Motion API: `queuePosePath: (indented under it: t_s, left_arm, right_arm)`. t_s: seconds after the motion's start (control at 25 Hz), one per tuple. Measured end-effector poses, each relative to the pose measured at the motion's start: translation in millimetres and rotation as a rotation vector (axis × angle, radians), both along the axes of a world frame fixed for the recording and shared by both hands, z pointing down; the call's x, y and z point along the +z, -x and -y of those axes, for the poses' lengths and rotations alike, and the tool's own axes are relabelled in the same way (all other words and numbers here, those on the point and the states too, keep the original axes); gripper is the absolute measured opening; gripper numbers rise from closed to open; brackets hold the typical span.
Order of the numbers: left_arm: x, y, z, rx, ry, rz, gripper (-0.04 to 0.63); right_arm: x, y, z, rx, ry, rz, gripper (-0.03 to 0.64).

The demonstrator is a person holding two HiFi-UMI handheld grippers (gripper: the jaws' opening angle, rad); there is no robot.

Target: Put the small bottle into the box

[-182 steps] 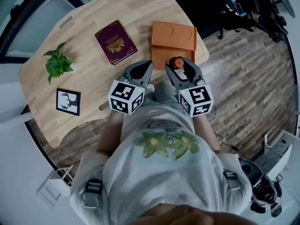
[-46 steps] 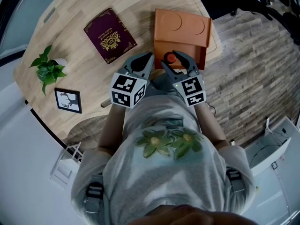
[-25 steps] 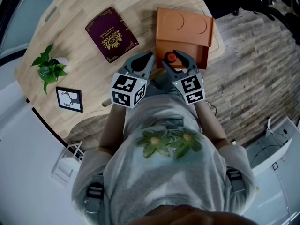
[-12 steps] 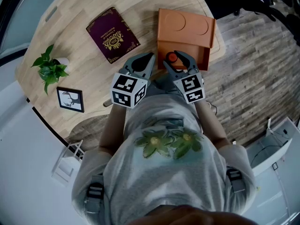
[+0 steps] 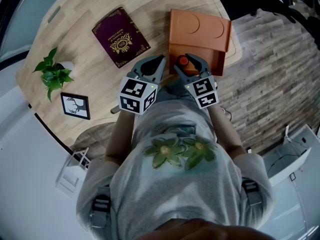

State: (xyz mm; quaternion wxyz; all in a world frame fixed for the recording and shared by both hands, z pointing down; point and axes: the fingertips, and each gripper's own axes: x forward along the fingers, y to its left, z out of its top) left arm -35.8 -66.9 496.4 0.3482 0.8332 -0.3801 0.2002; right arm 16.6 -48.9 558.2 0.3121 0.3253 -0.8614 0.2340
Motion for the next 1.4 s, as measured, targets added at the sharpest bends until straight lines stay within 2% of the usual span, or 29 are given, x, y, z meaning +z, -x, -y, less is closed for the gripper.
queuePosePath:
  t_s: [0.72, 1.4]
  left_arm:
    - [10.1, 9.0, 8.7, -0.001, 0.03, 0.004, 0.008]
    - [13.6, 11.2, 11.7, -0.01, 0.037, 0.002, 0.008]
  right_arm:
    - [18.2, 1.7, 4.5, -0.006, 0.039, -0.022, 0.216]
    - [29.9, 2.8, 2.2, -0.039, 0.032, -0.057, 0.216]
